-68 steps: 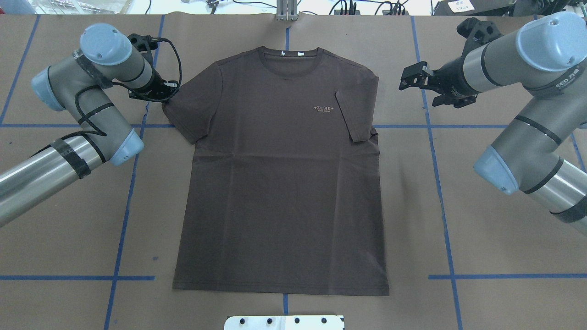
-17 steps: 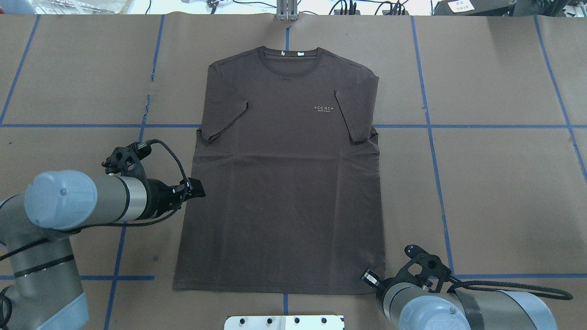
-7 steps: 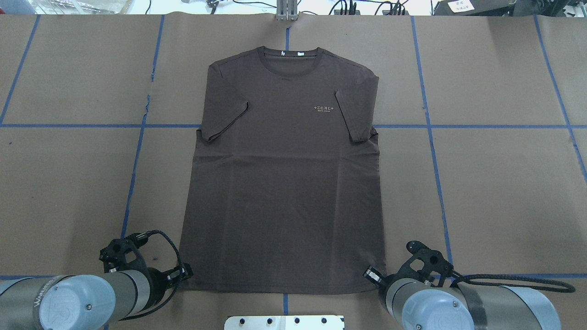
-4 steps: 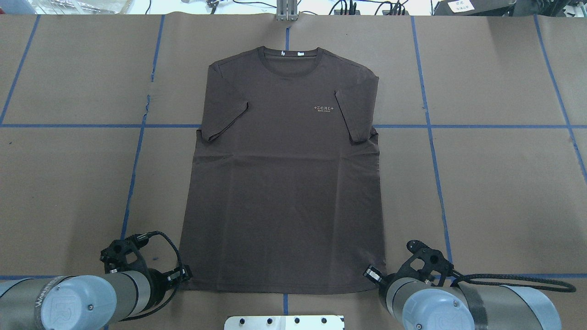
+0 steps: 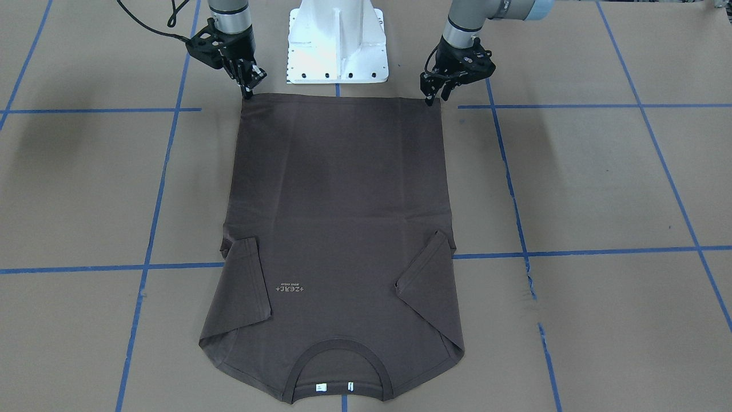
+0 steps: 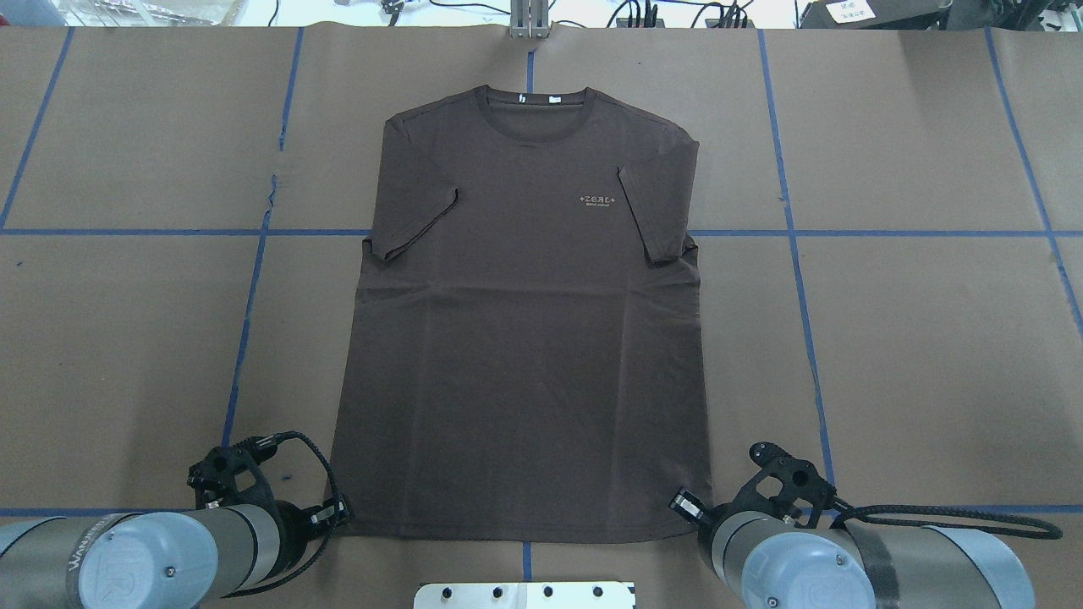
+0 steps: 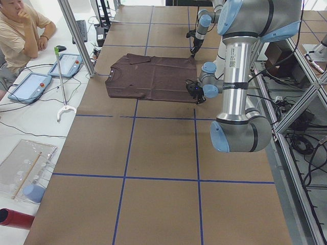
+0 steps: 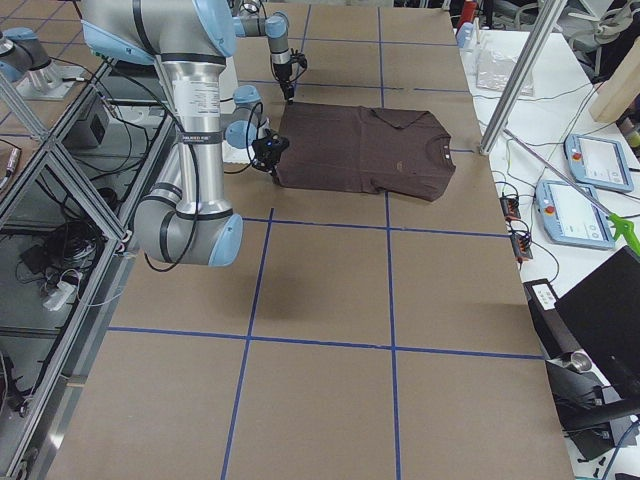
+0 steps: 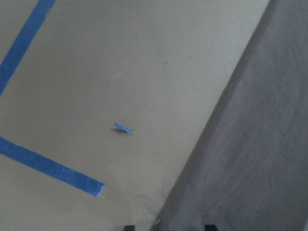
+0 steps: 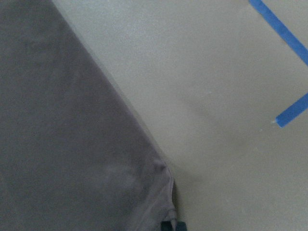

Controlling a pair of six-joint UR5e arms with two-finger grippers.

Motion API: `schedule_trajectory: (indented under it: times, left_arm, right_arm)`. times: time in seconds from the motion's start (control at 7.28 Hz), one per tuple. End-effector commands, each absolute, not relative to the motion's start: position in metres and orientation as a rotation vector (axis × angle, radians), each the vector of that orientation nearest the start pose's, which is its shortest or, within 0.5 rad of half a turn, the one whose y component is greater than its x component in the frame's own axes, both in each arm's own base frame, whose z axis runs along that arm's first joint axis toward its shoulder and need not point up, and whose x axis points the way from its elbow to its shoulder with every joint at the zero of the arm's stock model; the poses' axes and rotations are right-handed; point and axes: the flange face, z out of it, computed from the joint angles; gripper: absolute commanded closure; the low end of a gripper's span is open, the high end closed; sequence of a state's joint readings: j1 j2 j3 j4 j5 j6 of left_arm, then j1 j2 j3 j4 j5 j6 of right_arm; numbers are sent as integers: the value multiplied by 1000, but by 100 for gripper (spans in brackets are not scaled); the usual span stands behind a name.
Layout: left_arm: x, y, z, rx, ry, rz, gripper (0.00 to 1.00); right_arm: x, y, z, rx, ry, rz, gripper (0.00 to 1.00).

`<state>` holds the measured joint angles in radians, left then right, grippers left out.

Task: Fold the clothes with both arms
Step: 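Grasp both hem corners with the left and right grippers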

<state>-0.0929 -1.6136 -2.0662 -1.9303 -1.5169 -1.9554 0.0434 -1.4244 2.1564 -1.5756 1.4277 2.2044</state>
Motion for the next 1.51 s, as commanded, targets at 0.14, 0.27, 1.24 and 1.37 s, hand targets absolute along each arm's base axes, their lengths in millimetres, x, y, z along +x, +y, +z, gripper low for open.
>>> schedule_trajectory:
  times: [0.14, 0.27, 1.24, 1.37]
  left_arm:
    - [482, -182, 371, -84, 902, -463, 46]
    - [483, -181, 371, -85, 900, -462, 50]
    - [433, -167, 291, -162, 950, -429, 100]
    - [419, -144, 272, -231, 938, -383, 100]
  right_arm:
    - [-487, -169, 328, -81, -750, 697, 100]
    - [-487, -169, 328, -81, -750, 697, 100]
    - [-459, -160, 304, -111, -805, 678, 100]
    - [-442, -144, 294, -134, -828, 647, 100]
